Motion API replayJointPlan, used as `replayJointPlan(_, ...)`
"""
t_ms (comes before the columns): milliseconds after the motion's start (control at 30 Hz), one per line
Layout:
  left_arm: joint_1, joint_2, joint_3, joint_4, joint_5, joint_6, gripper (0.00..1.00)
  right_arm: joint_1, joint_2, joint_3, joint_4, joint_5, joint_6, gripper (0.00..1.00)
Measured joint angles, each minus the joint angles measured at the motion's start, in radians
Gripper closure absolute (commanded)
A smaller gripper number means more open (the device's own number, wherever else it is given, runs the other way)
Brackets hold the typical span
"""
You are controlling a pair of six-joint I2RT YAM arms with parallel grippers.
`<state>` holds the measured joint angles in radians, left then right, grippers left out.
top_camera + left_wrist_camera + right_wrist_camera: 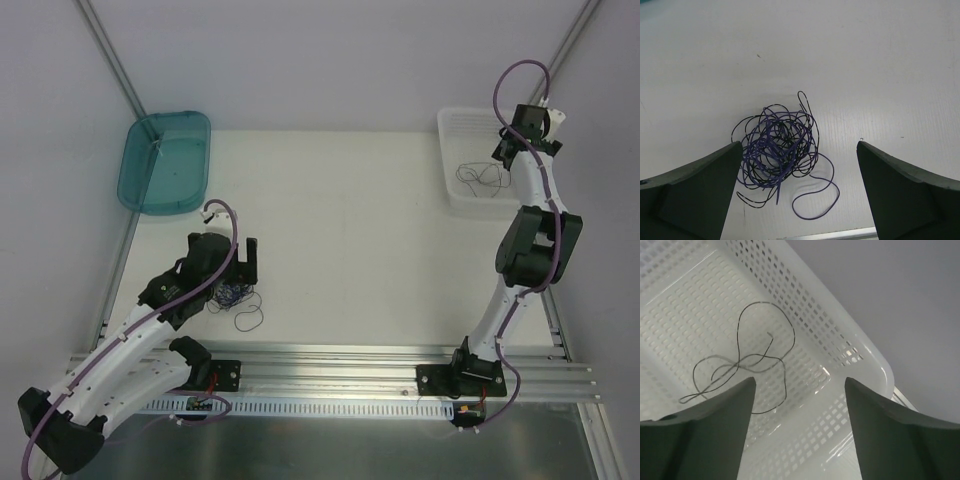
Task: Untangle the cables
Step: Place the cable in the bin.
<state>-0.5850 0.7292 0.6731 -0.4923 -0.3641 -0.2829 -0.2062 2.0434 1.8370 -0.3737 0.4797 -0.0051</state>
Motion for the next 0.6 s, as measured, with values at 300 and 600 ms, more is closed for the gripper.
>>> replayJointPlan(300,0.048,0.005,0.0,-0.002,0.044,-0.011,0.01,0.119,-0.32,-0.177,-0.098,-0.091,0.032,0.02)
replayJointPlan(600,0.169,0.051,-0.004,0.0,0.081,-0.106,0.01,0.461,-0.872,-0.608,-0.133,-0.281,0.087,0.02)
